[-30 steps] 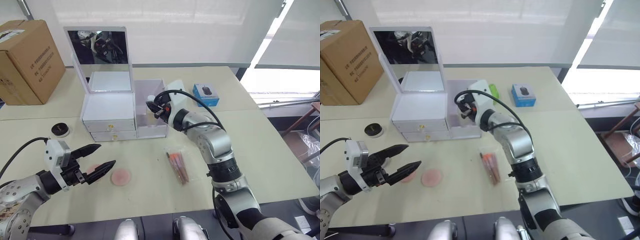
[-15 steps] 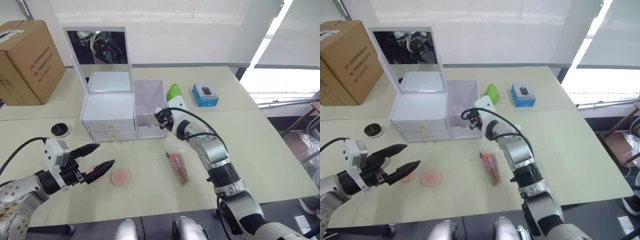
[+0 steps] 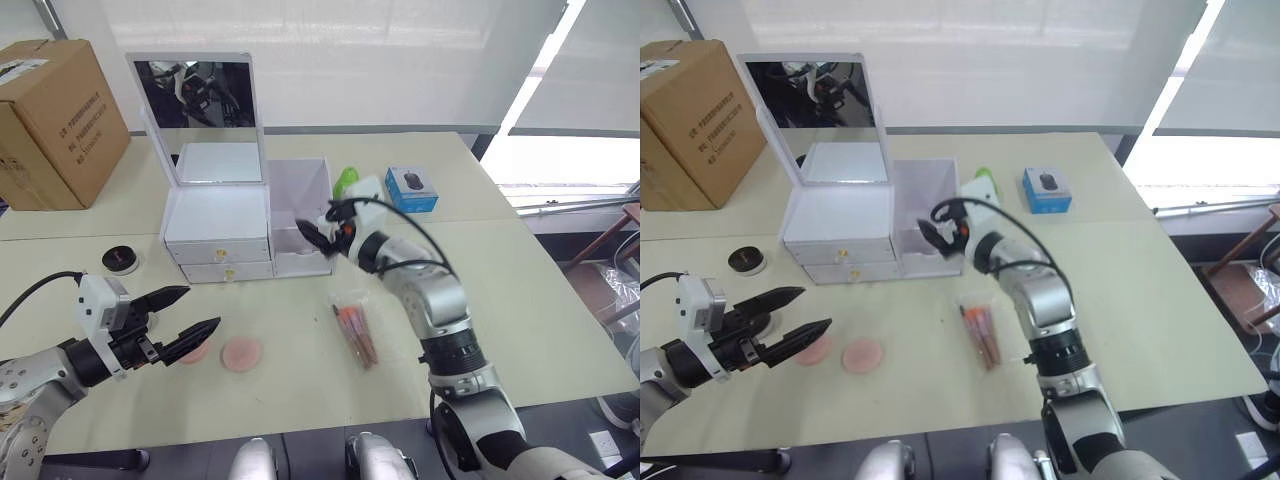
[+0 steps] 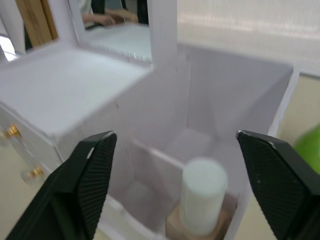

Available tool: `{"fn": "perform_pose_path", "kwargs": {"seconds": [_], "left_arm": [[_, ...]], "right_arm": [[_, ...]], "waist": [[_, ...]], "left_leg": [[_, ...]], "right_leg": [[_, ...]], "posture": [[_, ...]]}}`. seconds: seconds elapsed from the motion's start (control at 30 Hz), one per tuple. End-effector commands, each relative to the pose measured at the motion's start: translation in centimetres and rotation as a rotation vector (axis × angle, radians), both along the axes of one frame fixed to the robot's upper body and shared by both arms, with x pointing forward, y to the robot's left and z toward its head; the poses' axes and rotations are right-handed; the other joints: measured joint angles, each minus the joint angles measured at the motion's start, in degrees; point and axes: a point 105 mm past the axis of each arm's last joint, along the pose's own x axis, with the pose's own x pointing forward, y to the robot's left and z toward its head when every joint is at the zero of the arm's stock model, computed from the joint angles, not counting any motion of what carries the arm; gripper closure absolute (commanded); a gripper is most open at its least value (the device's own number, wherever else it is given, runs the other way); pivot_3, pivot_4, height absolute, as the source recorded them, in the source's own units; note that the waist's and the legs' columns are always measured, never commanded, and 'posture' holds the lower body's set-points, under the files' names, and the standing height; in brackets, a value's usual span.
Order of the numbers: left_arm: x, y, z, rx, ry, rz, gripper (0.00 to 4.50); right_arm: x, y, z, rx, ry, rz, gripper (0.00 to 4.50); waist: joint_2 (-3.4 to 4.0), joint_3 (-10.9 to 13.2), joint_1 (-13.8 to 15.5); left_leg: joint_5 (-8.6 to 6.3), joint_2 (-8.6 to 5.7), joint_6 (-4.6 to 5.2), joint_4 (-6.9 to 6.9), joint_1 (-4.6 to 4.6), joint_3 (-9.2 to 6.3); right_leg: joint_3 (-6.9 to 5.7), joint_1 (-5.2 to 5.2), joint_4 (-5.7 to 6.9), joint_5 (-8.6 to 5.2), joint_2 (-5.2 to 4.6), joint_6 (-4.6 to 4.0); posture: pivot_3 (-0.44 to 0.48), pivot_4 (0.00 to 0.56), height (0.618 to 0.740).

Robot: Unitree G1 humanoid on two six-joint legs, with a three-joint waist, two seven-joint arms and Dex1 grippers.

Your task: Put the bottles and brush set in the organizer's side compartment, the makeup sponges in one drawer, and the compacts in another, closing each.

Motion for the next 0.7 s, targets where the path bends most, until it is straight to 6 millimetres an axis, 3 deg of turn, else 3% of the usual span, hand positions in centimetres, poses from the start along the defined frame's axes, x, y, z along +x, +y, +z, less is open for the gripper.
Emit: {"fn": "perform_pose_path", "kwargs": {"seconds": [0.03,0.17,0.23,0.37,0.57,0.7], "left_arm": [[-0.2,2.5,0.7,0.014,-0.018,0.074,0.0],[-0.7,9.1,1.0,0.082,-0.016,0.28,0.0],[-1.3,12.4,1.8,0.113,-0.029,0.384,0.0],[-2.8,17.4,2.9,0.143,-0.025,0.53,0.0],[-4.7,22.4,2.6,0.148,0.024,0.666,0.0],[-5.6,23.6,0.7,0.146,0.08,0.706,0.0]], "right_arm": [[-2.0,-1.7,4.7,0.038,-0.139,0.053,0.01],[-4.3,-6.7,7.4,0.046,-0.191,0.093,0.01],[-5.4,-10.1,7.4,0.015,-0.186,0.093,0.01],[-6.8,-16.8,4.0,-0.155,-0.094,0.027,0.01],[-7.6,-24.7,-1.9,-0.259,0.054,-0.158,0.01],[-8.7,-26.4,-5.5,-0.302,0.162,-0.165,0.01]], "waist": [[0.0,0.0,0.1],[-0.04,0.02,0.23],[-0.15,0.06,0.67],[-0.22,0.07,1.03],[-0.22,0.1,0.84],[-0.24,0.1,0.65]], "left_leg": [[0.0,0.01,0.0,-0.01,0.0,0.0],[-0.01,0.02,-0.01,-0.04,0.0,0.02],[-0.01,0.02,-0.01,-0.04,-0.02,0.01],[-0.07,-0.03,-0.11,-0.13,0.2,0.11],[-0.32,-0.18,-0.52,-0.34,0.37,0.49],[-0.34,-0.19,-0.57,-0.56,0.52,0.58]], "right_leg": [[-0.01,0.0,-0.01,-0.02,0.0,0.03],[-0.03,-0.03,-0.09,-0.16,-0.02,0.22],[-0.06,-0.05,-0.1,-0.18,-0.04,0.21],[-0.2,-0.14,-0.26,-0.26,-0.32,0.24],[-0.46,-0.18,-0.22,-0.3,-0.84,0.32],[-0.52,-0.19,-0.23,-0.3,-0.89,0.33]], "posture": [[0.0,0.15,0.722],[0.0,0.15,0.722],[0.0,0.15,0.722],[0.0,0.15,0.722],[0.0,0.15,0.722],[0.0,0.15,0.722]]}}
